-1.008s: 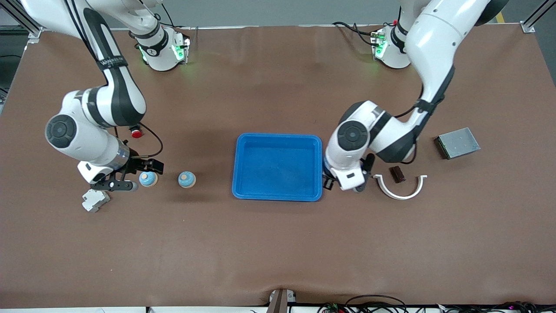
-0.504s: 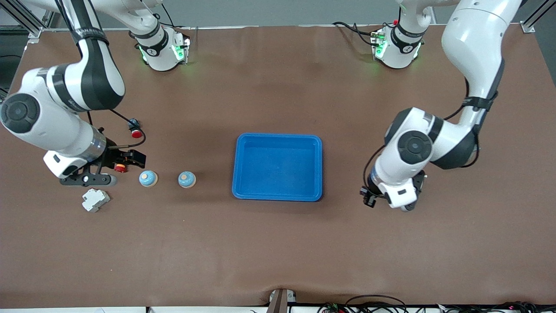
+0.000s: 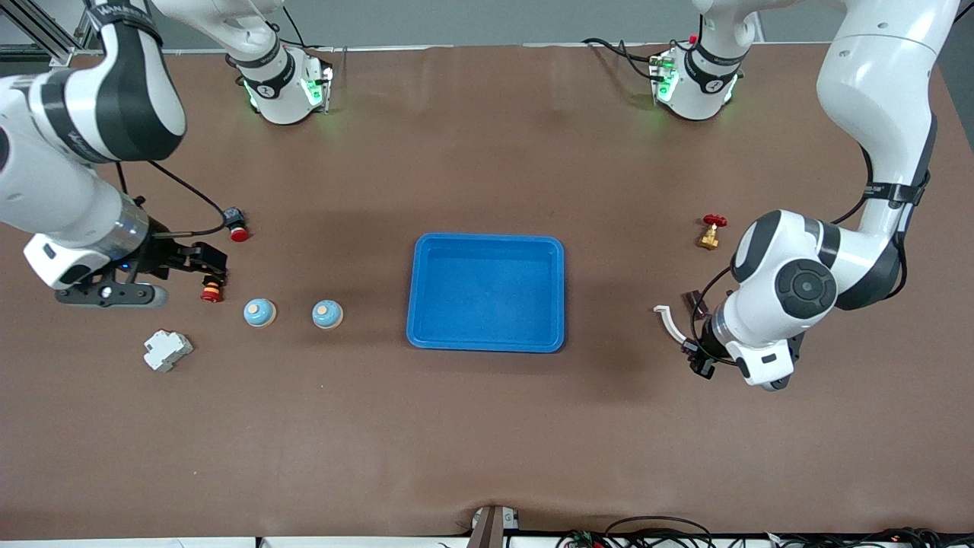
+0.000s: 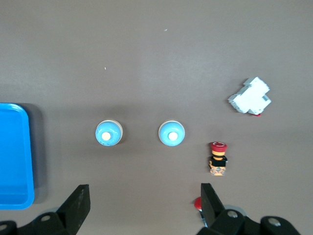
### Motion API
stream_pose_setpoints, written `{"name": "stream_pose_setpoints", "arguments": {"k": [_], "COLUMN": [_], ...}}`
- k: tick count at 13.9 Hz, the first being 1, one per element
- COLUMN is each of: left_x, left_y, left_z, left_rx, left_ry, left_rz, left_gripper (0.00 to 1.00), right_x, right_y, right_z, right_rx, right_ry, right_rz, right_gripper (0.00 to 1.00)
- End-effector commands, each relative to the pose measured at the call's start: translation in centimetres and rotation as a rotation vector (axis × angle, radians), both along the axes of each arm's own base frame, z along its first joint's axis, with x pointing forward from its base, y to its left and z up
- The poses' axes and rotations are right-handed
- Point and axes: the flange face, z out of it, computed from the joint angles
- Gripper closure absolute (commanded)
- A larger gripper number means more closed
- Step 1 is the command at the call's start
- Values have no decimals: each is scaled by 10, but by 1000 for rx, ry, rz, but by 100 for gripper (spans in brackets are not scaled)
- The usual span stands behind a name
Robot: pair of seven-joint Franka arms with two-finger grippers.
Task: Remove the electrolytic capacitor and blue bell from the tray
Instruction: 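Place the bell with the right gripper while the left gripper carries the capacitor, then lower the capacitor inside the arch, open the left gripper and retract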
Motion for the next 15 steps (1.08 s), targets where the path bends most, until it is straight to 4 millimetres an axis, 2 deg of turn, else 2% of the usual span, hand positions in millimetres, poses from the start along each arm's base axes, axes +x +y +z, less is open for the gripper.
{"name": "stream_pose_setpoints", "arguments": {"k": [1, 4, 7, 9, 12, 15], "left_x": [5, 8, 12, 14, 14, 13], "left_y": [18, 31, 42, 41, 42, 60], "left_z": [-20, -39, -55, -66, -83, -99], "left_rx": [3, -15, -36, -54, -65, -43], "left_ry": [12, 15, 7, 4, 17, 37], "left_rz": [-35, -53, -61, -29, 28, 69], "left_gripper": [100, 100, 100, 100, 100, 100], "right_x": [2, -6, -11, -13, -13, -12], "right_y": [-9, -11, -32, -36, -42, -41], "right_z": [37, 55, 79, 93, 103, 113], "right_rx": [-50, -66, -61, -62, -54, -43], "right_ry": [-23, 14, 45, 43, 29, 9], "right_rz": [20, 50, 63, 73, 73, 74], "right_gripper": [0, 0, 0, 0, 0, 0]}}
